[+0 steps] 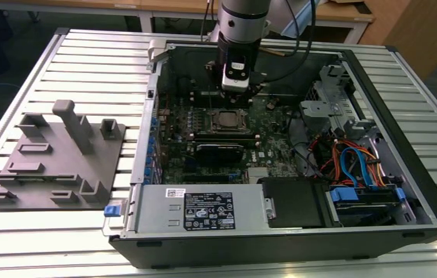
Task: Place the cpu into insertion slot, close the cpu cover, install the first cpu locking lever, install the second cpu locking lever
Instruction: 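Install the first cpu locking lever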
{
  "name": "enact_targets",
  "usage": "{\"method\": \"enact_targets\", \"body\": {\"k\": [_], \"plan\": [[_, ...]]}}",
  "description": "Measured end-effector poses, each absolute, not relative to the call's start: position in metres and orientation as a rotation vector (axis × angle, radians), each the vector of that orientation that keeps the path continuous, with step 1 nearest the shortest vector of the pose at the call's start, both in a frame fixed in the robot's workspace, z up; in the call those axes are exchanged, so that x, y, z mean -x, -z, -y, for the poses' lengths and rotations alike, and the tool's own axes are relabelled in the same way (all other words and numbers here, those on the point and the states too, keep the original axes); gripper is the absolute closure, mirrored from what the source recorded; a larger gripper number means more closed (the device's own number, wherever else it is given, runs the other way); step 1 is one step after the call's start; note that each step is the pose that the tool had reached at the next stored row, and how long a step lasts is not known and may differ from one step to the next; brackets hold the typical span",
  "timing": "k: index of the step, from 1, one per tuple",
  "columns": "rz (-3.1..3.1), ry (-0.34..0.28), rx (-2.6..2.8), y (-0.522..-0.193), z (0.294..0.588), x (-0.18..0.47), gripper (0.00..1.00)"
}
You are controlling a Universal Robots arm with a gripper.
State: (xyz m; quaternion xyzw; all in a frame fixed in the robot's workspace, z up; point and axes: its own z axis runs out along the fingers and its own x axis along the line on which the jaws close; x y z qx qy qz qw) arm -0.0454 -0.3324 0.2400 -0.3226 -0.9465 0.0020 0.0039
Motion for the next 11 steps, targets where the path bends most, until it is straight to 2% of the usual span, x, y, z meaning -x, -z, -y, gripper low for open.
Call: {"method": "enact_targets", "body": {"k": [11], "plan": [[2.967, -0.006, 1.009, -0.2400, 0.3324, 0.0454, 0.90]]}}
